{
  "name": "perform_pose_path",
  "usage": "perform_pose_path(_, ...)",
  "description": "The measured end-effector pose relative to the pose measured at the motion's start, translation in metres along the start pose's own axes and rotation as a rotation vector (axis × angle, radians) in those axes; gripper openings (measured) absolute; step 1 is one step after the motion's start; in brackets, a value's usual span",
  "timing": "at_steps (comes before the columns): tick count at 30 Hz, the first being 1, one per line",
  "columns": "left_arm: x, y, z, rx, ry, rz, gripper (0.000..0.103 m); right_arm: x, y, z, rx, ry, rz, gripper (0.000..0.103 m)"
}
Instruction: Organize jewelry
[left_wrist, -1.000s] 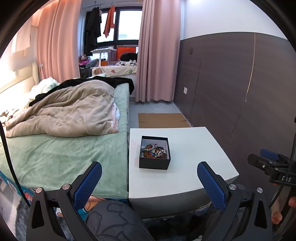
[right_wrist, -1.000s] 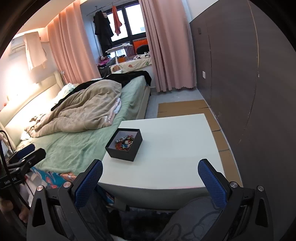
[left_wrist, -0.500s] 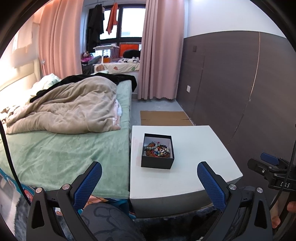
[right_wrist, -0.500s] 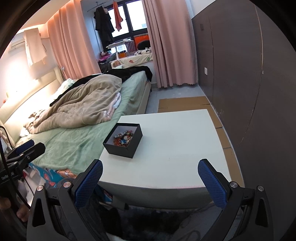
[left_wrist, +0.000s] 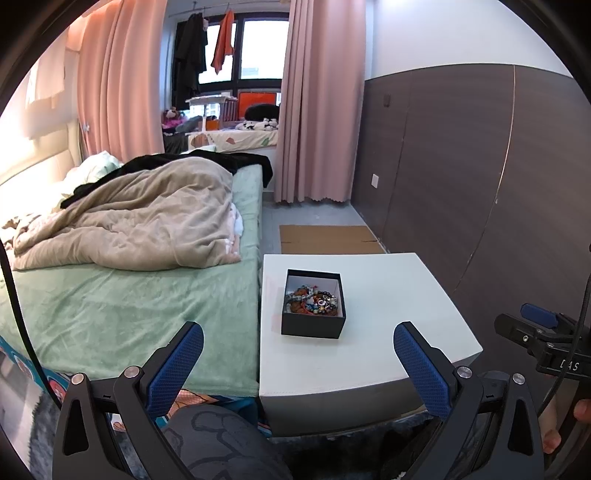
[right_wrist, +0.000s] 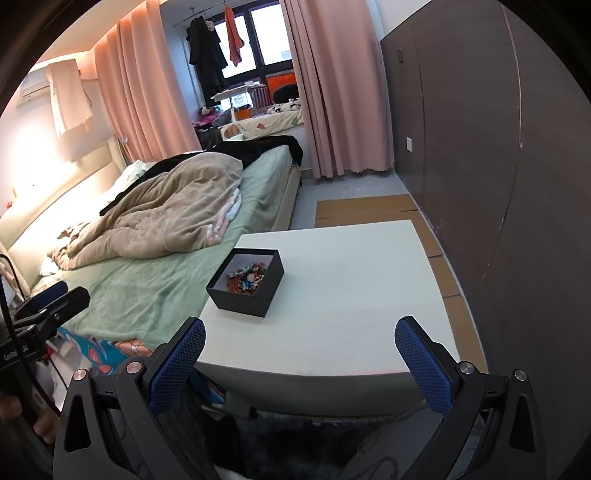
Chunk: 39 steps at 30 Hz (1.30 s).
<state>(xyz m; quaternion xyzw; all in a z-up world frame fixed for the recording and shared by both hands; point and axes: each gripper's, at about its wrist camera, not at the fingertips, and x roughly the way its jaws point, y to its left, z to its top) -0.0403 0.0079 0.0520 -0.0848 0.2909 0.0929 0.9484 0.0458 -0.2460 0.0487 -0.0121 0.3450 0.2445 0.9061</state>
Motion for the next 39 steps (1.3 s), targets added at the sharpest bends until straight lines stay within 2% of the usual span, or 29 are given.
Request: perform_pose_path(39,-0.0087,-0.0035,-0.0045,0.005,-0.018,-0.003,0.103,-0.0010,-0.0012,-0.0074,0.014,0.002,-0.009,0.103)
